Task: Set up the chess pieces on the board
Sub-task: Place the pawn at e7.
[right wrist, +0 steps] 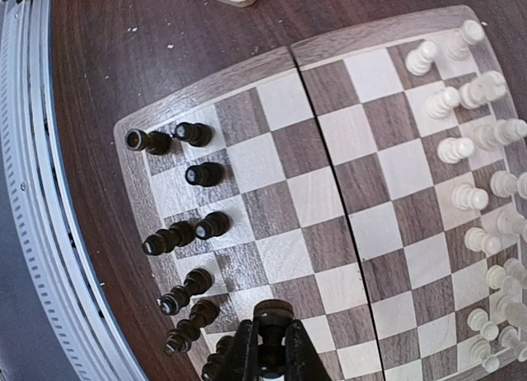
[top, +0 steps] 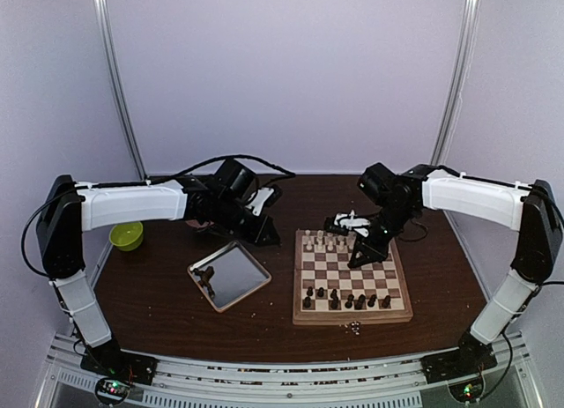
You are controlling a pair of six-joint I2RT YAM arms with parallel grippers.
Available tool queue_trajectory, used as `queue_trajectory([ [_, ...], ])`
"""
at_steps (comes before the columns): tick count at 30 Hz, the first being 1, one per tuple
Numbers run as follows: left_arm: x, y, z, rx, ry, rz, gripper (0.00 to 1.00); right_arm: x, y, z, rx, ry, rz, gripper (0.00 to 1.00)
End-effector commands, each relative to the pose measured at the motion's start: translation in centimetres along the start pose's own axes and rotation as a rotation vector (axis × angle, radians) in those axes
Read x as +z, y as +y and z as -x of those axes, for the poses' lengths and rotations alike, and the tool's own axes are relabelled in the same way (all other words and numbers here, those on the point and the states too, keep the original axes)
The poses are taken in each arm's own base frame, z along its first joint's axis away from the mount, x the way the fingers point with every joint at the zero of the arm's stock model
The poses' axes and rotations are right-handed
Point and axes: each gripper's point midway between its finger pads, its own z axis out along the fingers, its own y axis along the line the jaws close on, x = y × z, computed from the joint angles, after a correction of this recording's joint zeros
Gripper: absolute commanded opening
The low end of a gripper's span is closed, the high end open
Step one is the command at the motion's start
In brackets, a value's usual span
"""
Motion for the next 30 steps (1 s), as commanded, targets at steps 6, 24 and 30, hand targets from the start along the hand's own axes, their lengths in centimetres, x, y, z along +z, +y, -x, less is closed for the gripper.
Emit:
queue_trajectory([
  [6, -1.1, -1.1, 1.0, 0.043, -0.044, -0.001, 0.11, 3.3, 1.9, -2.0, -0.117, 0.157, 0.023, 0.11],
  [24, -2.0, -1.1, 1.5, 0.057, -0.054, 0.03, 0.11, 6.2, 2.6, -3.0, -0.149, 0.232, -0.004, 0.12],
  [30, -2.0, -1.2, 1.6, 0.058, -0.055, 0.031, 0.11, 6.6, 2.1, -3.2, -0.155, 0.25, -0.035, 0.13],
])
